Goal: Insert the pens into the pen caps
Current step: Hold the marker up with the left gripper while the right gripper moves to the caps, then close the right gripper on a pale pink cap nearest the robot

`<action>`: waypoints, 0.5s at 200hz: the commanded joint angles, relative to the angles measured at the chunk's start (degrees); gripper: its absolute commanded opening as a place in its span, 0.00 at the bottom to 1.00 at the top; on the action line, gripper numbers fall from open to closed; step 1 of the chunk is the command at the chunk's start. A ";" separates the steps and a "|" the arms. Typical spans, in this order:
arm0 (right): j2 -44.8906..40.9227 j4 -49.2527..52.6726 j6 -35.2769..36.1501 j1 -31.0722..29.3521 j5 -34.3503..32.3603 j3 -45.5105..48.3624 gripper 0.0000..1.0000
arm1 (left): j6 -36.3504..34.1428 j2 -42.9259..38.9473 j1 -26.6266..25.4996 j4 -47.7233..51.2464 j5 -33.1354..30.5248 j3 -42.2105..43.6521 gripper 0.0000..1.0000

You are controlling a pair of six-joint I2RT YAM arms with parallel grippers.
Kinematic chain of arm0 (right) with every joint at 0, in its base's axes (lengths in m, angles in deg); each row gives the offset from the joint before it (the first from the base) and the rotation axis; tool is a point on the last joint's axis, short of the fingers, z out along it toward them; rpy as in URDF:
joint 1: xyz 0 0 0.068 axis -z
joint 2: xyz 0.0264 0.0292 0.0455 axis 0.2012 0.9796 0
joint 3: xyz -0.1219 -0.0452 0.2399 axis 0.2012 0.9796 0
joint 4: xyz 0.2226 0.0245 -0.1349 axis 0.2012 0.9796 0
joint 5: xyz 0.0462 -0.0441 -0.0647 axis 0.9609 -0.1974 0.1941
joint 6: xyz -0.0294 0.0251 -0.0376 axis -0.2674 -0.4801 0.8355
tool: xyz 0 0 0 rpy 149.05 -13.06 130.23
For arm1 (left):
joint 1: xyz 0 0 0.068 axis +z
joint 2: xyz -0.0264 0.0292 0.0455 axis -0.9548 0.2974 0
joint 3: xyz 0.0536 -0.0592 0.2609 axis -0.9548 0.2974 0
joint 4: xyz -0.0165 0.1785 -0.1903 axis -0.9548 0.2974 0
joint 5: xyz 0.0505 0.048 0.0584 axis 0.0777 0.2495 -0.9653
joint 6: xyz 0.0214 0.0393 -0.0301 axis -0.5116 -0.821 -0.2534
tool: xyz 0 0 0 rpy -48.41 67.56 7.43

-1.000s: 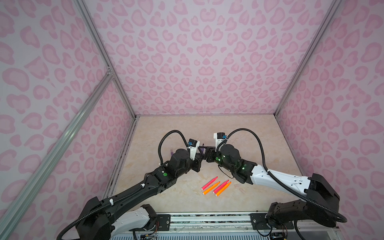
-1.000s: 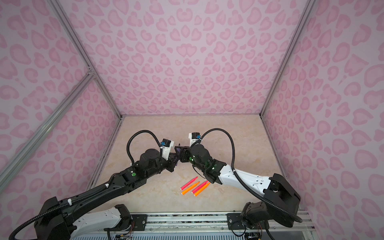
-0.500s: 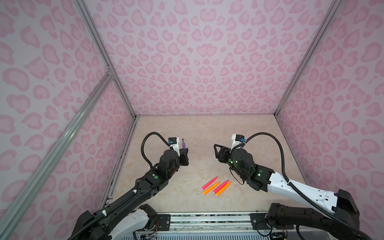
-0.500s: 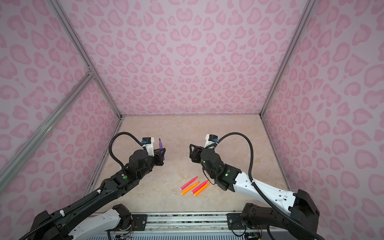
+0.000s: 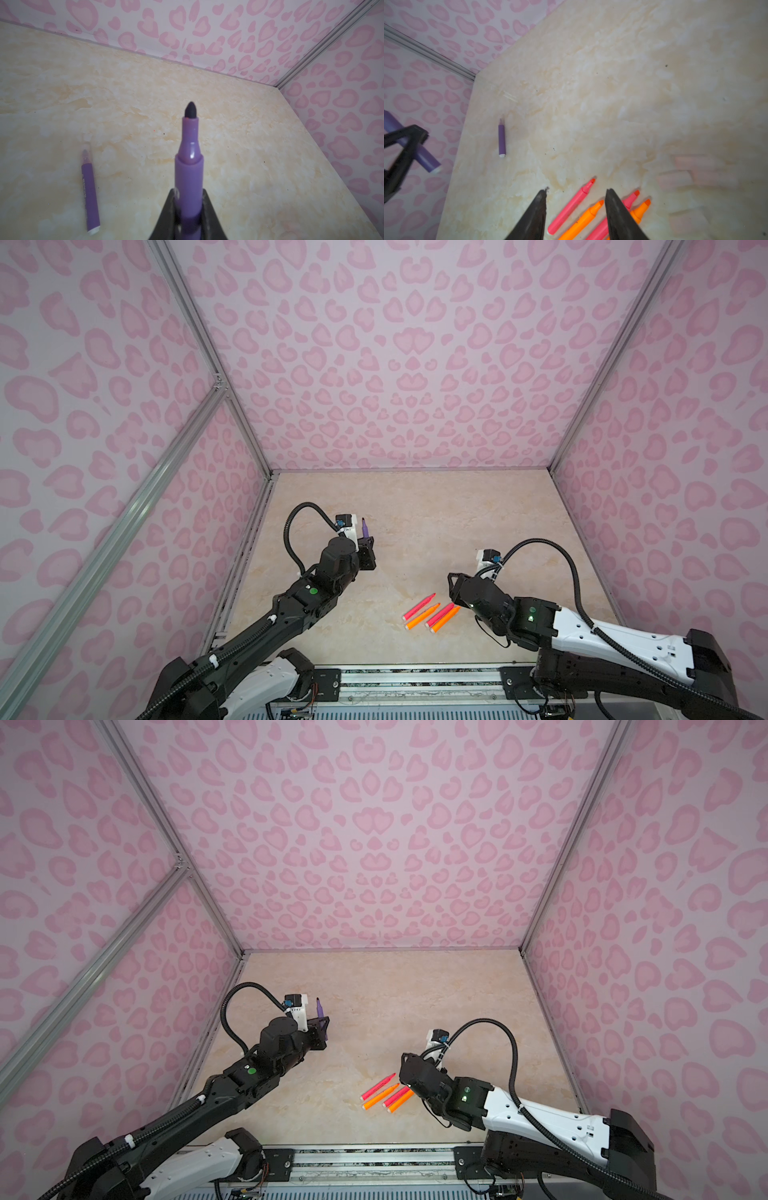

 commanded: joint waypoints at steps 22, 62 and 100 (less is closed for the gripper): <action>5.65 8.87 -7.44 -0.90 3.05 2.78 0.38 | -1.39 0.25 0.11 0.40 -0.71 -1.24 0.03; 6.76 12.38 -4.53 -0.94 4.00 1.35 0.35 | -2.16 -3.47 0.06 1.81 -3.66 -0.52 0.03; 4.54 13.04 -4.66 -1.86 11.35 5.59 0.33 | -2.34 -7.27 0.08 2.82 -5.12 0.54 0.03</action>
